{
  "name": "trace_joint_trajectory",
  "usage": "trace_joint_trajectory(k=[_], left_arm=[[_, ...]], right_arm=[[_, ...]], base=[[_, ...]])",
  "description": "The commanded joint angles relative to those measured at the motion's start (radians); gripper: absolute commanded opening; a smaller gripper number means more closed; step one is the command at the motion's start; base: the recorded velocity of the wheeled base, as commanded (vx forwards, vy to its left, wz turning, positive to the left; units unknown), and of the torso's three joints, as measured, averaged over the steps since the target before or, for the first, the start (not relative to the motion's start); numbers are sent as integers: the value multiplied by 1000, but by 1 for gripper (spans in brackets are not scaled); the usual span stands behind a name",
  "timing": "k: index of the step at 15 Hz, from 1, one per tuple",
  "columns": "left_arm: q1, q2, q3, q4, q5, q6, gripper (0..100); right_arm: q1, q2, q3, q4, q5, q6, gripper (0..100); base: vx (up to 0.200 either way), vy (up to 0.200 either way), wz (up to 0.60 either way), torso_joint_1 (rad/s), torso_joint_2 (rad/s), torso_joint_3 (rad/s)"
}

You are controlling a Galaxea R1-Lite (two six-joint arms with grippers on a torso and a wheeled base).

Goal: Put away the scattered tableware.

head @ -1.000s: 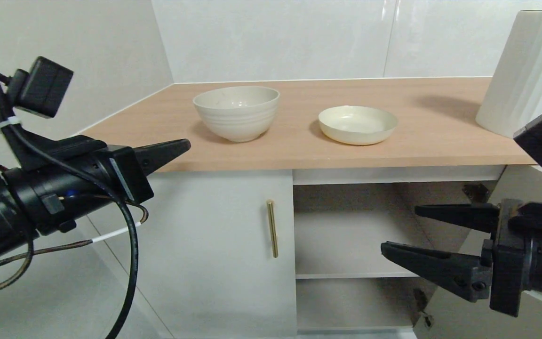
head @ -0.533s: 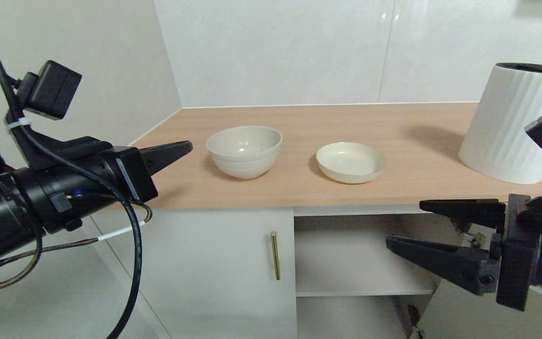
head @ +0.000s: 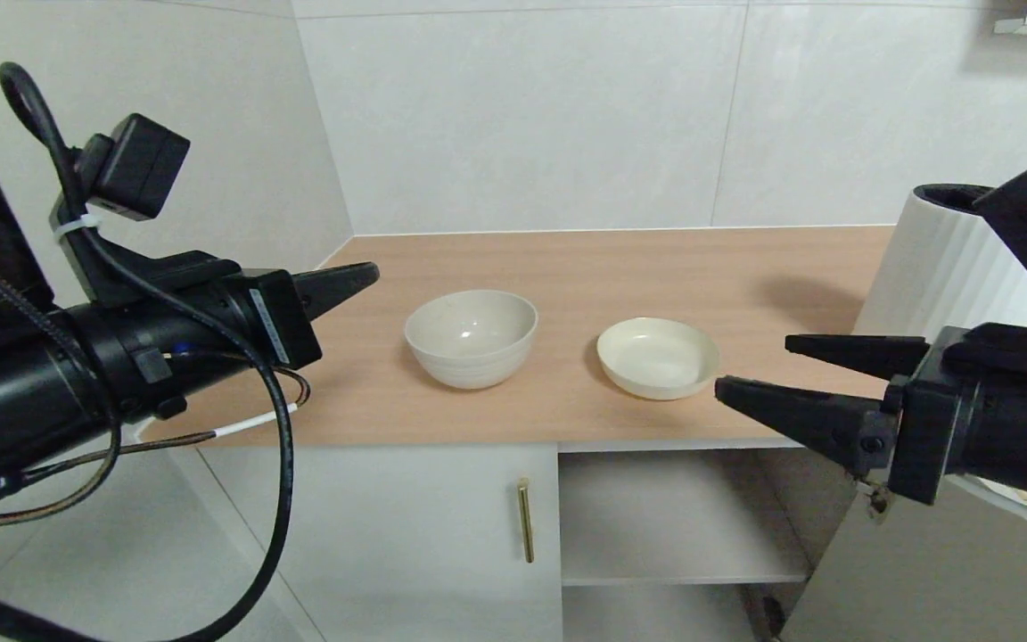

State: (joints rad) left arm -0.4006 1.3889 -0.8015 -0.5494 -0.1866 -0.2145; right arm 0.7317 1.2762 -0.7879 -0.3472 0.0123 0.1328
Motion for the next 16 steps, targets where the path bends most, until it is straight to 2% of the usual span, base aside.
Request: trace_joint_trajectory(k=[1, 4, 5, 6, 7, 9, 10, 11, 12, 13, 15, 16], left_arm=[[6, 32, -19, 0, 1, 0, 0], [22, 84, -79, 14, 4, 0, 0], [37, 116, -120, 54, 29, 0, 0], [46, 131, -170, 135, 81, -2, 0], [51, 131, -217, 209, 111, -11, 0], [51, 134, -349, 384, 119, -98, 0], [51, 148, -404, 483, 121, -114, 0], [57, 170, -458, 608, 121, -115, 0], [71, 199, -496, 686, 122, -117, 0], [74, 211, -505, 704, 128, -117, 0], [94, 255, -515, 704, 196, -117, 0], [98, 271, -521, 703, 208, -117, 0]], right_arm=[[-75, 91, -17, -75, 3, 1, 100], [-156, 198, -103, -81, -22, 11, 100], [-169, 246, -186, -21, -88, 51, 100], [-169, 287, -303, 119, -175, 117, 100], [-169, 321, -412, 243, -212, 182, 100], [-198, 422, -662, 502, -221, 300, 100], [-207, 462, -725, 574, -226, 318, 100], [-218, 479, -731, 610, -233, 330, 100], [-241, 489, -725, 611, -235, 330, 100], [-244, 486, -718, 613, -236, 330, 100], [-245, 482, -705, 611, -259, 330, 100], [-245, 482, -703, 611, -273, 332, 100]], base=[[0, 0, 0, 32, -90, -71], [0, 0, 0, 6, -19, -11], [0, 0, 0, 0, 0, 0], [0, 0, 0, 0, 0, 0], [0, 0, 0, 0, 0, 0], [0, 0, 0, 0, 0, 0], [0, 0, 0, 0, 0, 0], [0, 0, 0, 0, 0, 0], [0, 0, 0, 0, 0, 0], [0, 0, 0, 0, 0, 0], [0, 0, 0, 0, 0, 0], [0, 0, 0, 0, 0, 0]])
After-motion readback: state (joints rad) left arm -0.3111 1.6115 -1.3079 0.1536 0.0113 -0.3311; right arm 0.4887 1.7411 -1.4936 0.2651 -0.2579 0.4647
